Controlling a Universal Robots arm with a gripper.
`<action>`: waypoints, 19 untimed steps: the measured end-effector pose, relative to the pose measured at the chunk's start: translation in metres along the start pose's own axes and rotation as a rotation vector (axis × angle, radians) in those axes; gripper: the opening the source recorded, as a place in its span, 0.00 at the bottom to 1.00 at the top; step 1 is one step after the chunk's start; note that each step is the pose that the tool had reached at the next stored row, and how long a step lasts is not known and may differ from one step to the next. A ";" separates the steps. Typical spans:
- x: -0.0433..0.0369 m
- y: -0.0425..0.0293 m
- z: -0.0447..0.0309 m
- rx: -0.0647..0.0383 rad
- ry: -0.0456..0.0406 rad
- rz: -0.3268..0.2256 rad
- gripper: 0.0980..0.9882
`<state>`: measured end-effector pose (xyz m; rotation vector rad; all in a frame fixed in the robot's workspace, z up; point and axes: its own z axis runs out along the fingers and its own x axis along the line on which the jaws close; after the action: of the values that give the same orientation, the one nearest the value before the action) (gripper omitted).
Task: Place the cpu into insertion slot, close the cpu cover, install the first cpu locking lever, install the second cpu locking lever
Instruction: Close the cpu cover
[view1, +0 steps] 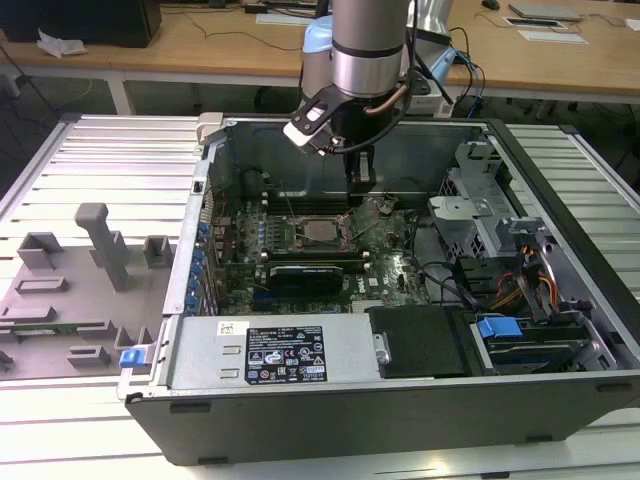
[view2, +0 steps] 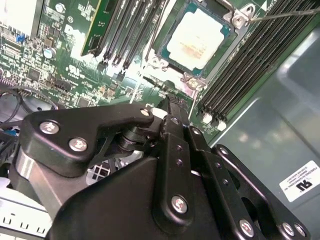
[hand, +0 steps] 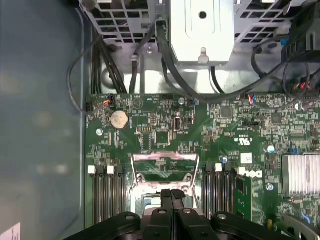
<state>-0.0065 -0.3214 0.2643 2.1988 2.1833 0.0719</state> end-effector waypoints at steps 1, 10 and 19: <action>0.0000 0.0001 -0.0003 0.000 -0.0002 0.000 0.01; 0.0001 0.0092 -0.0021 0.000 0.0001 0.000 0.01; 0.0001 0.0481 0.0003 0.002 -0.0001 0.000 0.01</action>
<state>0.0415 -0.3216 0.2670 2.1999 2.1842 0.0696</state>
